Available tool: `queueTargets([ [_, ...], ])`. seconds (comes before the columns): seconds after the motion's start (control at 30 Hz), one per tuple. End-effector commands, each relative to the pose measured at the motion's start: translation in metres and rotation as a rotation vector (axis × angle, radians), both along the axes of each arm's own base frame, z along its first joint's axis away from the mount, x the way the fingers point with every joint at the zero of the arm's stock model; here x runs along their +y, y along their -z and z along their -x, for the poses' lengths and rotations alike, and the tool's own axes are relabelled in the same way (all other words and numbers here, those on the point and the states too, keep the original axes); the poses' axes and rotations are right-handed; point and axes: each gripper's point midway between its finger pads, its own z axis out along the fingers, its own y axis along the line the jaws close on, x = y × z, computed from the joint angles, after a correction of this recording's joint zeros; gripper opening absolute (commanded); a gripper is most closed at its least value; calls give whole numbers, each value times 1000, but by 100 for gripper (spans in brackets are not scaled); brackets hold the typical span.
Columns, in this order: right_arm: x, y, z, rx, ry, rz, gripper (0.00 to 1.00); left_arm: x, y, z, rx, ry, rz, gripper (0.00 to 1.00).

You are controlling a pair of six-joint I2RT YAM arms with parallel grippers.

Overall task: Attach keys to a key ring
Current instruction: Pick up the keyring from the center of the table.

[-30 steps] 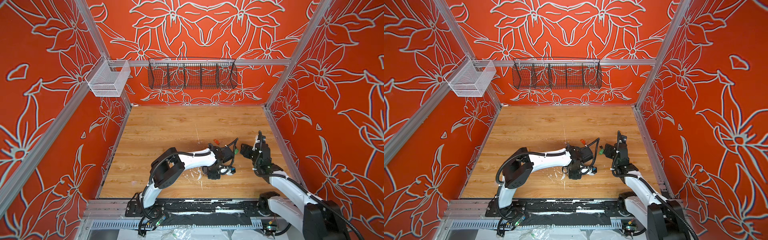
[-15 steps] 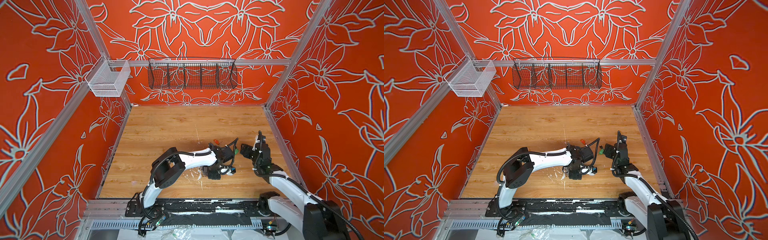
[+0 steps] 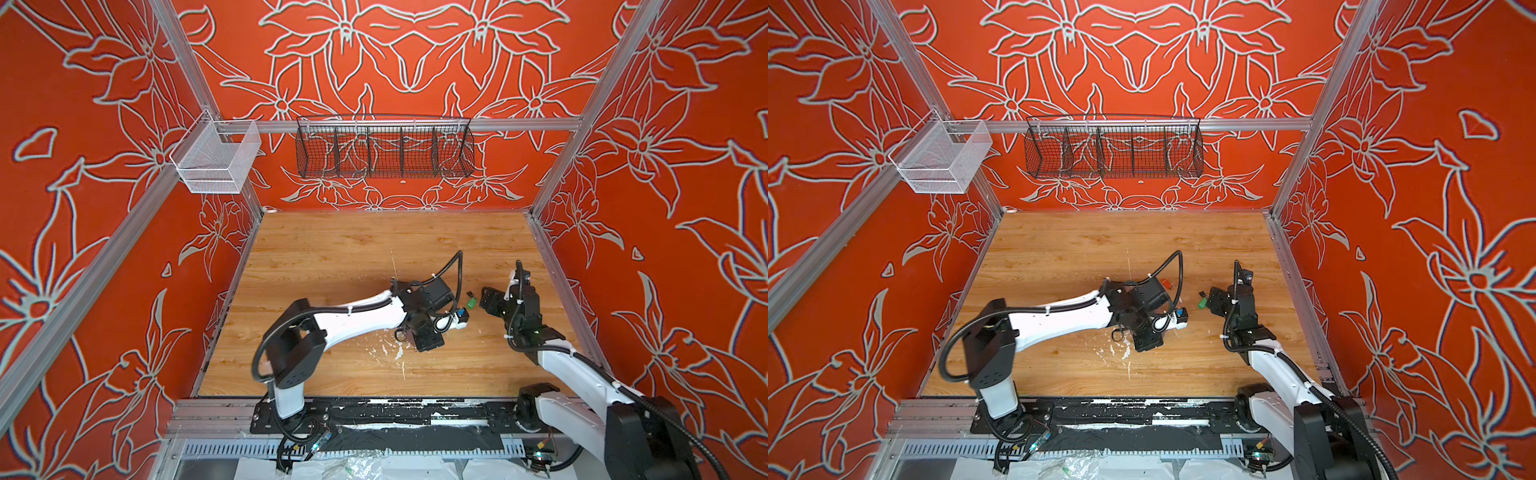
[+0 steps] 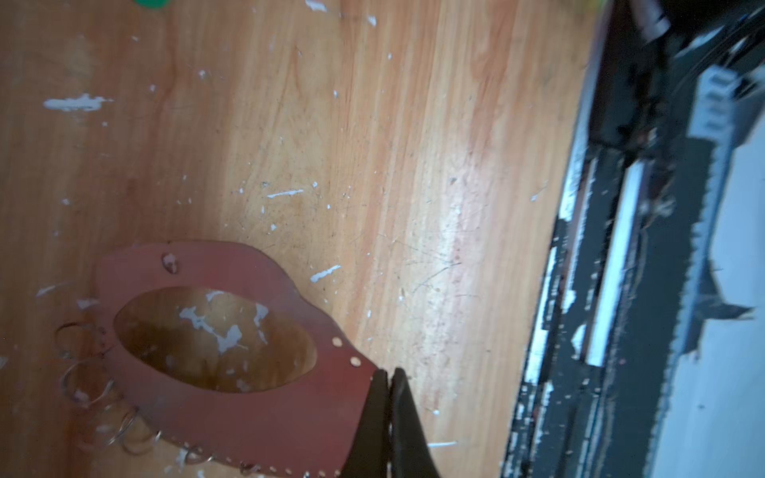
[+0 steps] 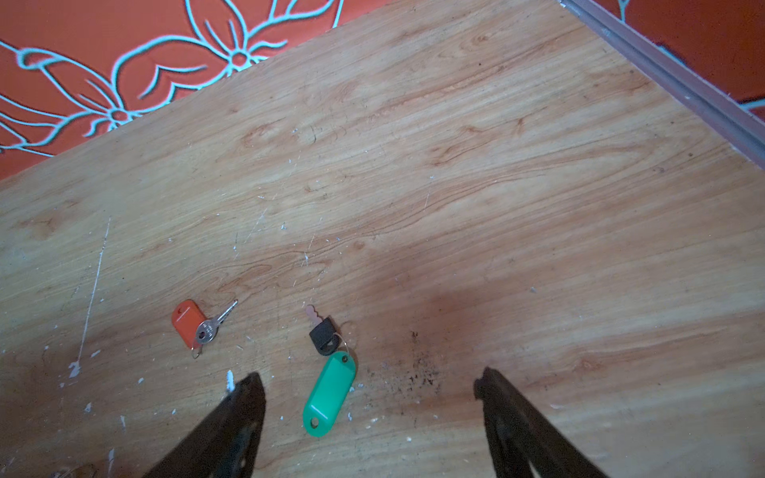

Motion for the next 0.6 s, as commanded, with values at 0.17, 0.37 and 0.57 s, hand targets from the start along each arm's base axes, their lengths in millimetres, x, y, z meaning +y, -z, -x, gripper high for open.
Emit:
queueTargets([
  [0.17, 13, -18, -7, -72, -73, -25, 82, -19, -41, 1, 39, -95, 286, 0],
  [0.37, 56, -41, 1, -204, -313, -73, 80, -6, -85, -6, 70, -85, 504, 0],
  [0.57, 130, -68, 24, -365, -668, -30, 75, 16, -128, 5, -60, -3, 671, 0],
])
